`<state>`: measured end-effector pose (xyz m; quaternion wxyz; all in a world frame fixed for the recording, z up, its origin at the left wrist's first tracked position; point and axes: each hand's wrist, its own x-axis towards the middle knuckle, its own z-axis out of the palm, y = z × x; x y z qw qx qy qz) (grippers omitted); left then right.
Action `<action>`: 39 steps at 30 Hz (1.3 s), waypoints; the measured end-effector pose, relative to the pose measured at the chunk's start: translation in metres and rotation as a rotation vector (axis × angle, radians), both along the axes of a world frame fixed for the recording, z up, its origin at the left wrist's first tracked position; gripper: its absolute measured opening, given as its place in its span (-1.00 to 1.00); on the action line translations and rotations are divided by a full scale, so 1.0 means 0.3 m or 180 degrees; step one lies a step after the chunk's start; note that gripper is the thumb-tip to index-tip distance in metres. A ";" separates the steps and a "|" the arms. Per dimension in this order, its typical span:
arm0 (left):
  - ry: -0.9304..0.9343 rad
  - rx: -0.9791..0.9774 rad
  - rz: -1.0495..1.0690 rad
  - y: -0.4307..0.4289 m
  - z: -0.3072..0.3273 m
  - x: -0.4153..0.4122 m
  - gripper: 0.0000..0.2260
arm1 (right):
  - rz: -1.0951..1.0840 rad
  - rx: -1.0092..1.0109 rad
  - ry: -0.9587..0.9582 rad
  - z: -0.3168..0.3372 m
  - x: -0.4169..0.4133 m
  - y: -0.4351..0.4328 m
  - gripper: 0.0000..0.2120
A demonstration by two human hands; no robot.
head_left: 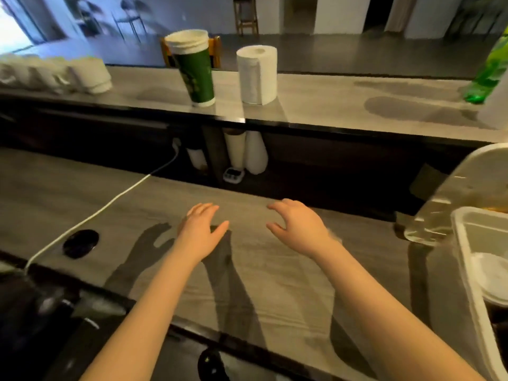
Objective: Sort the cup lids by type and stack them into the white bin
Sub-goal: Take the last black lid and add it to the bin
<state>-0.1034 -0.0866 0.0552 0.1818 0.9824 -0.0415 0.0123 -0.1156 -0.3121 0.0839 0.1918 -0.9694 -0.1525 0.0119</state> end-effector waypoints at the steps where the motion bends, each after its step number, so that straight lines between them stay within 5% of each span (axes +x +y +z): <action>1: 0.0004 0.0013 0.0095 0.060 -0.013 0.007 -0.54 | 0.0095 -0.0018 0.0026 -0.002 0.017 0.057 -0.56; 21: 0.1349 -0.0054 0.1949 1.171 -0.338 0.147 -0.21 | 0.0602 -0.0293 0.0687 -0.154 0.287 0.996 -0.63; 32: 0.1077 -0.0365 0.1830 1.235 -0.379 0.194 -0.20 | 0.0451 -0.0320 0.0886 -0.192 0.316 1.100 -0.64; 39: 0.0614 -0.0880 0.0882 1.025 -0.259 0.206 -0.12 | 0.0169 0.0333 0.0965 -0.196 0.315 1.094 -0.56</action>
